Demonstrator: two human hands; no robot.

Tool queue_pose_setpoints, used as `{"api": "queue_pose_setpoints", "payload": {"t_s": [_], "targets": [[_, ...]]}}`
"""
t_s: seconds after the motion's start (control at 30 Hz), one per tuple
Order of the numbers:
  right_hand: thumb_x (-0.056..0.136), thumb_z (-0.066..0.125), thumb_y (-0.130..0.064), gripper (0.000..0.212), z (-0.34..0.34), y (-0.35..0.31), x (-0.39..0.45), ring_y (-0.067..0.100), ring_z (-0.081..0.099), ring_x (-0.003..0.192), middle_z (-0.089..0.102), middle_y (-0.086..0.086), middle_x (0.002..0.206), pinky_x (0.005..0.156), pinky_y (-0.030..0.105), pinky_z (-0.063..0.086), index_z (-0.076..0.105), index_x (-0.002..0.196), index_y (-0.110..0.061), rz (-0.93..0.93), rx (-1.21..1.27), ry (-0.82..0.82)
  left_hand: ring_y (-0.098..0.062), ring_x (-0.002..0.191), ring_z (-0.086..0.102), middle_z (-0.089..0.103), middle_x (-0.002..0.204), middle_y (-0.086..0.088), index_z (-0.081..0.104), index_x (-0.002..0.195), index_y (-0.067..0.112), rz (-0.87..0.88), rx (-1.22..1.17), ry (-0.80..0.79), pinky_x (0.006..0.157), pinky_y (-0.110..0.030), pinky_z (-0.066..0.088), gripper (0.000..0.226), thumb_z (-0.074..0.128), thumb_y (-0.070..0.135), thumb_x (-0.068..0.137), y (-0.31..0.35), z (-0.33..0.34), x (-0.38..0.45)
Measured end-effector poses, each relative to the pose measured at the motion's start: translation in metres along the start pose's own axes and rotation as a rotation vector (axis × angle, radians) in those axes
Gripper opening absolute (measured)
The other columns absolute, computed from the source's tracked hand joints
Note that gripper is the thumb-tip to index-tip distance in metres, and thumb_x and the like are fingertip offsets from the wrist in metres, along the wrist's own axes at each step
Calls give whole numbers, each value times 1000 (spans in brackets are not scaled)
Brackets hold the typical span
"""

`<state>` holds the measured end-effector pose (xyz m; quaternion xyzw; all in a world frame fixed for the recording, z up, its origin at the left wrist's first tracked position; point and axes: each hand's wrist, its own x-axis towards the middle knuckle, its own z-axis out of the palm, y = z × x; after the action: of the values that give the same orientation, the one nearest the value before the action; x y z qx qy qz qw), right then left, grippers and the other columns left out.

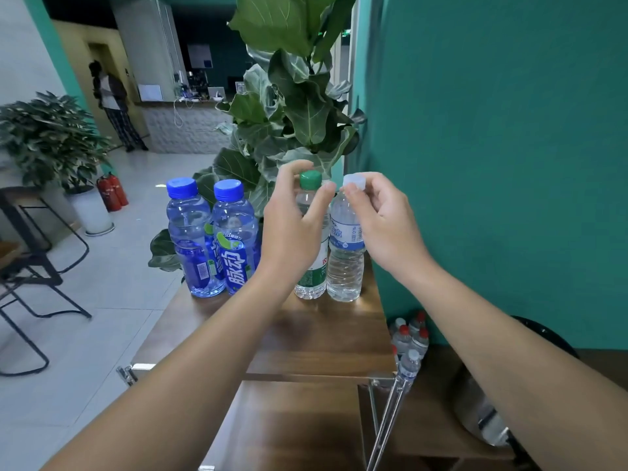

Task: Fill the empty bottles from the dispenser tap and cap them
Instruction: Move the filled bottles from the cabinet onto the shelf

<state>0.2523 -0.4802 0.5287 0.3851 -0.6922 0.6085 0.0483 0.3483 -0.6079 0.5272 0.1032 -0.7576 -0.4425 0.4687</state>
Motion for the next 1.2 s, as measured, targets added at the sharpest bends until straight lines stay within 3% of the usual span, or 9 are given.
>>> {"api": "queue_pose_setpoints", "payload": {"t_s": [0.07, 0.17, 0.27, 0.4, 0.53, 0.7, 0.83, 1.03, 1.2], "targets": [[114, 61, -40, 23, -3, 0, 0, 10, 74, 116, 79, -10, 118, 106, 50, 59, 71, 128, -24, -4, 17, -29, -5, 122, 66, 68, 130, 14, 57, 146, 23, 43, 38, 23, 107, -35, 55, 43, 73, 33, 108, 3, 1, -1], [113, 63, -43, 34, -11, 1, -1, 5, 71, 123, 77, -10, 128, 113, 42, 57, 69, 138, -20, -4, 38, -32, -10, 141, 56, 62, 148, 3, 54, 154, 13, 163, 89, 85, 120, -36, 46, 44, 65, 25, 113, 16, 4, -1], [113, 63, -46, 41, -27, 5, -2, 2, 69, 126, 74, -9, 135, 115, 37, 55, 67, 144, -20, 13, 34, 2, -18, 136, 57, 61, 145, 1, 55, 152, 11, 252, 110, 153, 117, -39, 46, 37, 57, 22, 117, 33, 11, -5], [113, 64, -44, 36, -60, 14, -15, 6, 71, 126, 75, -7, 132, 115, 41, 56, 68, 140, -21, 34, 89, 39, -20, 112, 65, 67, 123, 5, 69, 131, 15, 276, 33, 108, 97, -42, 54, 19, 62, 18, 114, 57, 40, -22], [115, 60, -39, 28, -97, 36, -43, 14, 73, 124, 78, -3, 126, 111, 44, 57, 70, 134, -20, 21, 131, 97, -16, 99, 71, 75, 104, 5, 74, 114, 15, 79, -192, -31, 86, -32, 55, 13, 62, 15, 114, 73, 100, -67], [116, 61, -30, 18, -136, 101, -81, 16, 74, 122, 80, -3, 122, 109, 42, 57, 71, 130, -23, 151, 163, 190, -1, 91, 70, 76, 97, 10, 76, 108, 16, -288, -338, -14, 87, -29, 58, 14, 64, 22, 113, 45, 184, -107], [113, 65, -31, 15, -153, 174, -102, 11, 75, 119, 80, -4, 121, 105, 37, 58, 73, 126, -27, 300, 145, 190, -6, 101, 74, 79, 105, 10, 76, 110, 25, -548, -317, 56, 95, -35, 61, 13, 65, 32, 111, -7, 248, -132], [110, 71, -29, 21, -156, 309, -140, -10, 69, 109, 74, -17, 119, 98, 17, 57, 73, 129, -22, 518, -29, 95, -9, 106, 72, 76, 111, 7, 72, 117, 17, -834, -155, 113, 90, -22, 53, 11, 67, 25, 112, -113, 309, -197], [107, 74, -28, 33, -136, 429, -179, 18, 72, 113, 74, -5, 122, 102, 41, 59, 69, 138, -20, 660, -210, -126, 6, 97, 72, 76, 111, 13, 74, 125, 19, -916, 62, 60, 81, -11, 52, 18, 75, 25, 108, -195, 340, -236]]}}
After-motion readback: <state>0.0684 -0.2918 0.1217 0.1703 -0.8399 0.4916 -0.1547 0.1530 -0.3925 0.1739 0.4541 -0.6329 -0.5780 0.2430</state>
